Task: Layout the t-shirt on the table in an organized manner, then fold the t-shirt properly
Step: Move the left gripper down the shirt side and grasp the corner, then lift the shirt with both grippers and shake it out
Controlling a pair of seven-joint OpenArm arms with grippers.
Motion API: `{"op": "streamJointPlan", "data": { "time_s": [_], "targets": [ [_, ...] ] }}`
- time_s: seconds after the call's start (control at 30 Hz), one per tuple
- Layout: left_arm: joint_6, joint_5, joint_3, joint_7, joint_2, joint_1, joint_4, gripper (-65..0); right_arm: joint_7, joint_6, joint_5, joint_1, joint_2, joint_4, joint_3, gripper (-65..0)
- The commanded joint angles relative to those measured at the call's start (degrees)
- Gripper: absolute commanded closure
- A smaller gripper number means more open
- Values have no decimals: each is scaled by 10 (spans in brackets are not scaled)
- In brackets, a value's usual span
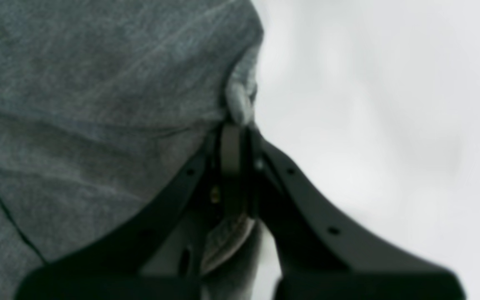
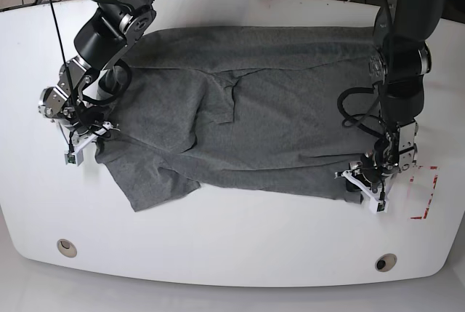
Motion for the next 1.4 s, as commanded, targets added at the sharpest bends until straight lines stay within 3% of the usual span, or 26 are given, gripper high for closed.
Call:
{"op": "streamJointPlan", "data": {
  "time_s": [0.0,0.37,0.57,0.8,1.03,1.37],
  "targets": [
    [23,1,15,-7,-2,-9,9,0,8,1,6,13,8,9,-3,0],
    [24,-3,9,-3,-3,1,65,0,6,1,5,13,8,40,-5,0],
    [20,-2,-25,60,-9,40,183,0,-17,1,5,8,7,107,-18,0],
    [-33,-2,-34,139,-30,95,343,0,-45,1,6,-15,8,200,-75,0],
    [-39,-2,-63,202,-30,129,468,0,-46,1,6,-36,7,257,-129,0],
    [-61,-2,-82,273,-30,127,607,0,-75,1,6,-6,11,296,-147,0]
  ]
}}
